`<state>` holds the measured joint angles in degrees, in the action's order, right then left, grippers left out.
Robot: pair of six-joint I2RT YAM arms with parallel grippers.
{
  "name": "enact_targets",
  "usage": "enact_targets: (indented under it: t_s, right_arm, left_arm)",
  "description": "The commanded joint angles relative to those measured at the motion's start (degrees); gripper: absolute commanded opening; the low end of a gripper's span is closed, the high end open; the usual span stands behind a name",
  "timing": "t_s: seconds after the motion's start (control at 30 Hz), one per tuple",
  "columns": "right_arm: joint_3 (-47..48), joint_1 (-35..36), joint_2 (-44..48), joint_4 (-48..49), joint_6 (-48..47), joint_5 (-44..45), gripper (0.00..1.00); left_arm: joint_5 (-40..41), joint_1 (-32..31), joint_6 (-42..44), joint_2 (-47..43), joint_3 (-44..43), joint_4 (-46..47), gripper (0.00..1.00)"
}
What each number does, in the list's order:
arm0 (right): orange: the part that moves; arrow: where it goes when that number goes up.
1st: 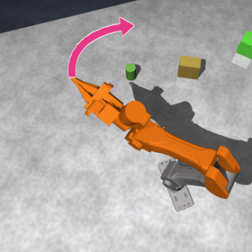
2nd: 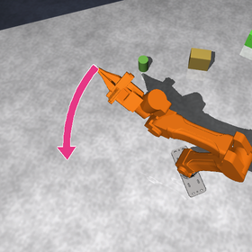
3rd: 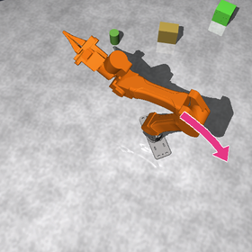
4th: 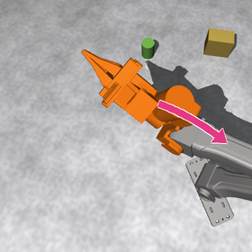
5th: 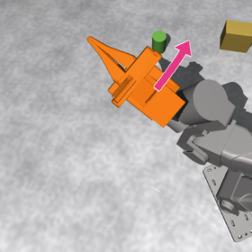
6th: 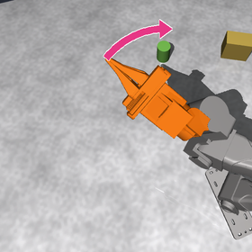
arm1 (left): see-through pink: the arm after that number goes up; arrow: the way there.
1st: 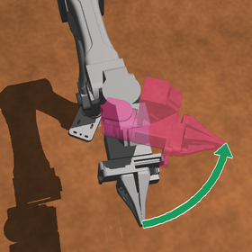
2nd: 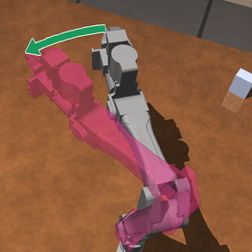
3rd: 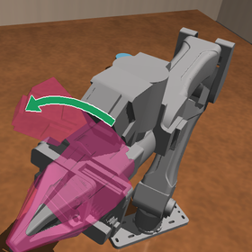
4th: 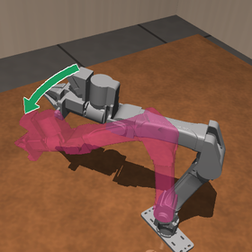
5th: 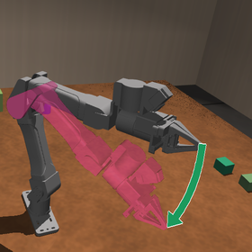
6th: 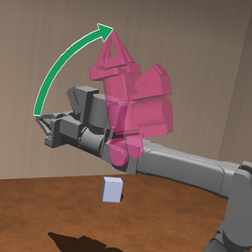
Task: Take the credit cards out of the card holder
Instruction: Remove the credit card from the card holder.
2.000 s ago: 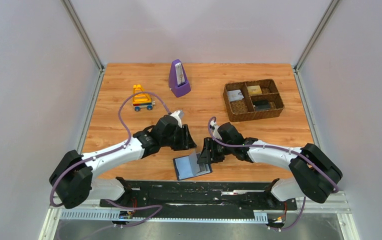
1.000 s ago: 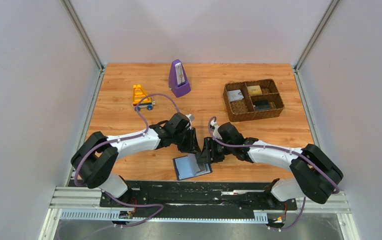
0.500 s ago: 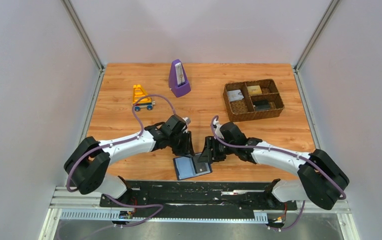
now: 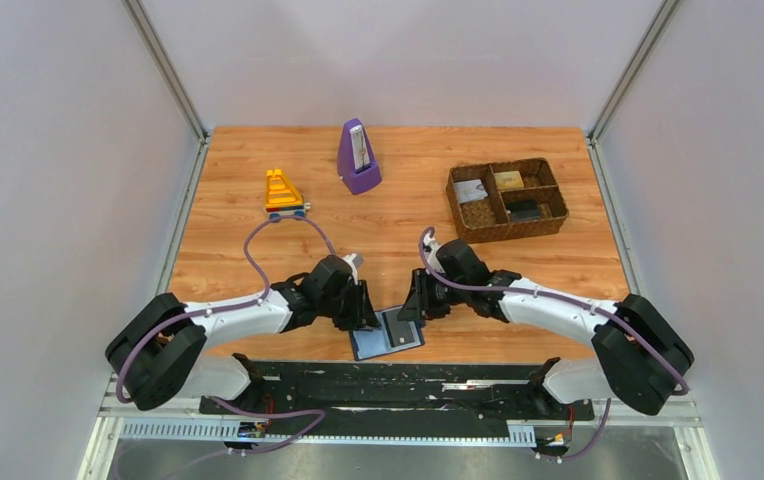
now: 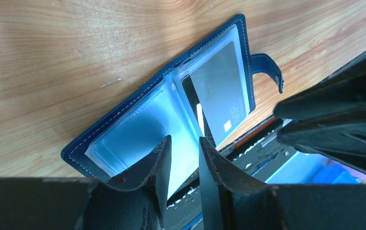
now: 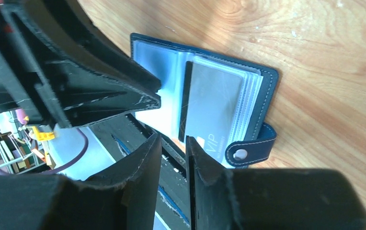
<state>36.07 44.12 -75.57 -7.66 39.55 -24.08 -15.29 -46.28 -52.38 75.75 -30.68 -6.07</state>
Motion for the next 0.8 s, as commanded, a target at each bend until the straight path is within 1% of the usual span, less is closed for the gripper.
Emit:
enact_targets:
  t_s: [0.0, 0.23, 0.43, 0.67, 0.77]
  right_arm:
    - [1.8, 0.2, -3.0, 3.8, 0.4, 0.7, 0.26]
    - [0.5, 0.2, -8.0, 6.2, 1.1, 2.2, 0.25]
    - [-2.3, 0.2, -9.0, 8.4, 2.3, 3.2, 0.25]
    - [-3.9, 0.2, -9.1, 9.9, 3.2, 3.5, 0.25]
    - [-3.9, 0.2, -8.9, 10.0, 3.2, 3.4, 0.25]
  left_arm:
    - [1.0, 0.1, -3.8, -2.6, 3.0, 10.8, 0.36]
    - [1.4, 0.2, -4.1, -1.3, 4.3, 13.1, 0.38]
    - [0.1, 0.1, -6.1, 1.7, 5.7, 18.3, 0.38]
    - [1.4, -0.9, -8.1, 4.2, 6.2, 20.0, 0.38]
    - [0.9, -1.1, -9.2, 5.3, 6.8, 22.6, 0.38]
